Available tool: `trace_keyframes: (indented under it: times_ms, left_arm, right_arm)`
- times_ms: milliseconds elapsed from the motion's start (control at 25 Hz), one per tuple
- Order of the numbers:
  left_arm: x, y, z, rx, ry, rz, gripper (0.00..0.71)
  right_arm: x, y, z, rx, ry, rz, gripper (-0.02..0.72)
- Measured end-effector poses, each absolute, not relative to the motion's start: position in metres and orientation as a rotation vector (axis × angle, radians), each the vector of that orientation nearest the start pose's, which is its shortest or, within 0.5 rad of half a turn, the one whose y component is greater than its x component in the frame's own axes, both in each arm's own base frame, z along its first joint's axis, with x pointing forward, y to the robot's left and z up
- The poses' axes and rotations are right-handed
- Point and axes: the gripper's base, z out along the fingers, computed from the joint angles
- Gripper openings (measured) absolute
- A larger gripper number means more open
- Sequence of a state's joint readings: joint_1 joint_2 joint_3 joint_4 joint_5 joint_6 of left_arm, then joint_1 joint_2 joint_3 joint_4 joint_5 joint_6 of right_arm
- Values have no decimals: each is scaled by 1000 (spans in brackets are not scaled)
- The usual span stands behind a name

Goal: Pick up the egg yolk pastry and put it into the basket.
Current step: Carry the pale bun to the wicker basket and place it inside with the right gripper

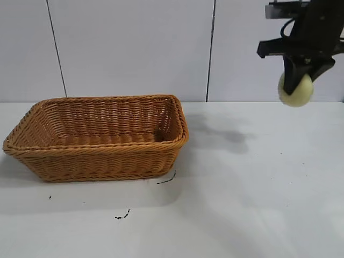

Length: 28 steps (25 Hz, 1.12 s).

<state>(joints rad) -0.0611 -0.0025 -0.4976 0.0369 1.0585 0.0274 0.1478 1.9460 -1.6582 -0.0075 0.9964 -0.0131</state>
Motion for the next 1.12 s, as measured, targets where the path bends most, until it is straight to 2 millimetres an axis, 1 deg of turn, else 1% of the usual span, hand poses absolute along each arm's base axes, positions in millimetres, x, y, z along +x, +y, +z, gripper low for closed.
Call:
trace_keyframes:
  times_ms: [120,160,280,400,560,640,680,760,880,1000,1120]
  left_arm:
    - [-5,3,277,89,2040,23,693]
    - [-5,3,277,89,2040,23,693]
    - [-5,3,277,89,2040,23,693]
    - [-5,3,277,89,2040,23,693]
    - [-5,3,277,89,2040,23,693]
    - [-5,3,277,89,2040,23,693]
    - [-5,3,277,89,2040,23,693]
    - [-5,3,277,89,2040,23,693]
    - [-5,3,277,89,2040,23,693]
    - [-5,3,277,89,2040,23,693]
    - [-5,3,277,89,2040,23,693]
  right_arm:
    - [433,82,266,-278,2718,49,130]
    - [437,92,265,-306,2720,54,130]
    - [445,129,270,-404,2694,77,130]
    - [443,172,276,-519,2645,109,130]
    - [431,231,280,-667,2564,160,130]
    - [423,259,272,-736,2543,187,130]
    - [420,270,267,-763,2535,195,130]
    - [414,294,247,-823,2525,208,130]
    - [410,321,218,-880,2497,229,130]
    - [412,339,190,-884,2464,265,130]
    - [415,347,165,-853,2472,310,145]
